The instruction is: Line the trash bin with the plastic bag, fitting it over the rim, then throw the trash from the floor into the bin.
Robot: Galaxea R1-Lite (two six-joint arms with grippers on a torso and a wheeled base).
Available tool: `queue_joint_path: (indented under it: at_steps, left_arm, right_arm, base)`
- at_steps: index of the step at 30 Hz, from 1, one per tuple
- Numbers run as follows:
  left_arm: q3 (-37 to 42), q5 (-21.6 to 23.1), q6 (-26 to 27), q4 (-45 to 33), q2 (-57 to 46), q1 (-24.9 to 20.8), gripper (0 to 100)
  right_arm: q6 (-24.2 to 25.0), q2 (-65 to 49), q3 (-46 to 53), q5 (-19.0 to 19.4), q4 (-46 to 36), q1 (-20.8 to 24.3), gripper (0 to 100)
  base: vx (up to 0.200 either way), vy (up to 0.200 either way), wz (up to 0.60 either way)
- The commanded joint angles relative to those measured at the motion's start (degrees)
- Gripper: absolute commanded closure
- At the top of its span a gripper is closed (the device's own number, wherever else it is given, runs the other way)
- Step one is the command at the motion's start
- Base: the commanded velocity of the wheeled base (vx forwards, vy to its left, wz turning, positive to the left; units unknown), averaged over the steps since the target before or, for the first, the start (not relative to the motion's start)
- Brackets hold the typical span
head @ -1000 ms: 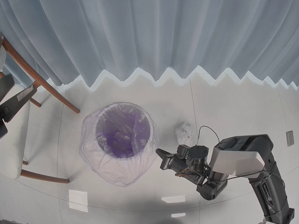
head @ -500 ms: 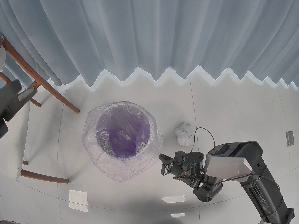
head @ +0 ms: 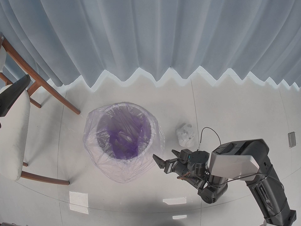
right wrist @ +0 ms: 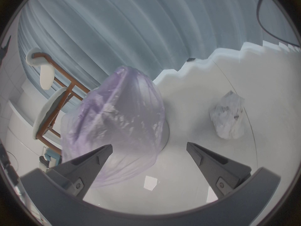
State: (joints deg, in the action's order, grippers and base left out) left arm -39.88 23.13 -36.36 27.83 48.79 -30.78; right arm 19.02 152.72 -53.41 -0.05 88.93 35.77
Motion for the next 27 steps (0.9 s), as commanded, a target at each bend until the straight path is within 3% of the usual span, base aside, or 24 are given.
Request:
queue_joint_path:
  at_steps: [1,5,7,11,16,21,22,27]
  left_arm:
    - [0.06,4.47,-0.81,0.21,-1.85,3.45,0]
    - [-0.20,3.86,-0.81,0.12,-1.68,4.33,0]
    - [-0.38,3.68,-1.43,0.12,-1.50,5.29,0]
    - [-1.35,3.86,-6.26,0.38,-1.15,5.38,0]
    - [-1.78,3.94,-6.35,0.21,-0.89,5.47,0]
    - [-1.70,4.21,-6.26,0.03,-1.24,5.56,0]
    - [-1.78,4.30,-6.26,0.03,-1.24,5.47,0]
    - [-2.05,4.30,-6.26,0.03,-1.33,5.47,0]
  right_arm:
    - [4.89,-14.12,13.94,0.75,1.07,3.61,0]
    - [8.05,-24.49,19.22,0.93,0.98,3.26,0]
    - [9.11,-29.24,20.01,1.54,0.72,0.71,0]
    - [7.17,-33.81,21.50,2.07,0.54,-3.34,0]
    - [4.36,-30.56,20.89,1.81,-2.18,-8.61,0]
    - [3.57,-28.01,17.99,-1.88,-2.53,-9.40,0]
    - [3.13,-27.66,17.11,-4.08,-2.62,-8.78,0]
    - [0.23,-29.68,14.65,-5.66,-7.37,-8.52,0]
  base:
    - [0.000,0.000,0.00]
    - [0.000,0.000,0.00]
    - [0.000,0.000,0.00]
    - [0.000,-0.050,0.00]
    - [0.000,-0.200,0.00]
    - [0.000,-0.200,0.00]
    - [0.000,-0.200,0.00]
    - [0.000,-0.200,0.00]
